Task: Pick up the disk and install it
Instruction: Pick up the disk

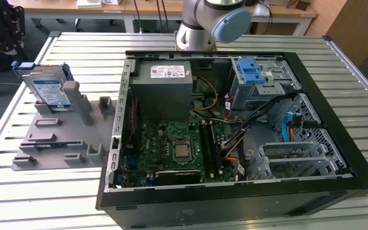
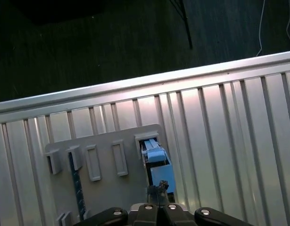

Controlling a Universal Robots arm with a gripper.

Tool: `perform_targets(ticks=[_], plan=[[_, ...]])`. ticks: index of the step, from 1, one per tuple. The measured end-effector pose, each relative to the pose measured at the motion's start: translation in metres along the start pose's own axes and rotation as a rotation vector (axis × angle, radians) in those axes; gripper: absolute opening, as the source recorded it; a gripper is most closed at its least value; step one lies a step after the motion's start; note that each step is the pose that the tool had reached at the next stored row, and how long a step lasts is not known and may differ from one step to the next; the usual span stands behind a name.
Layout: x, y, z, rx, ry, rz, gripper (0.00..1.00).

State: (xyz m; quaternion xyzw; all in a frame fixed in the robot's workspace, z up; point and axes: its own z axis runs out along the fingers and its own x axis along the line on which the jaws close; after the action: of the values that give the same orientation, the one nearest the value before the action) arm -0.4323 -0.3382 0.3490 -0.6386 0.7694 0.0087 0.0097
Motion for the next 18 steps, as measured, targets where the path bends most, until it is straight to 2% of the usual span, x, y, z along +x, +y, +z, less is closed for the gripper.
perform_targets(ticks=[1, 2, 3, 4, 6, 7, 9, 10, 12, 14, 15, 18], plan=[[0.0000, 0.0001, 0.0000, -0.0004, 0.0001, -0.017, 0.11], [0.0000, 0.0001, 0.0000, -0.0005, 0.0001, -0.021, 0.11], [0.0000, 0.0001, 0.0000, -0.0005, 0.0000, -0.021, 0.17], [0.0000, 0.0001, 0.0001, -0.0005, 0.0000, -0.021, 0.17], [0.0000, 0.0001, 0.0001, -0.0005, 0.0000, -0.021, 0.29], [0.0000, 0.0001, 0.0001, -0.0004, 0.0000, -0.021, 0.29], [0.0000, 0.0000, 0.0002, -0.0005, 0.0000, -0.021, 0.41], [0.0000, 0.0000, 0.0005, -0.0002, 0.0001, -0.022, 0.41], [0.0001, 0.0001, 0.0020, -0.0006, 0.0002, -0.038, 0.53], [0.0001, 0.0001, 0.0045, -0.0018, 0.0004, -0.074, 0.53], [0.0001, 0.0001, 0.0061, -0.0021, 0.0003, -0.089, 0.59], [-0.0003, 0.0013, 0.0115, -0.0023, 0.0003, -0.100, 0.59]])
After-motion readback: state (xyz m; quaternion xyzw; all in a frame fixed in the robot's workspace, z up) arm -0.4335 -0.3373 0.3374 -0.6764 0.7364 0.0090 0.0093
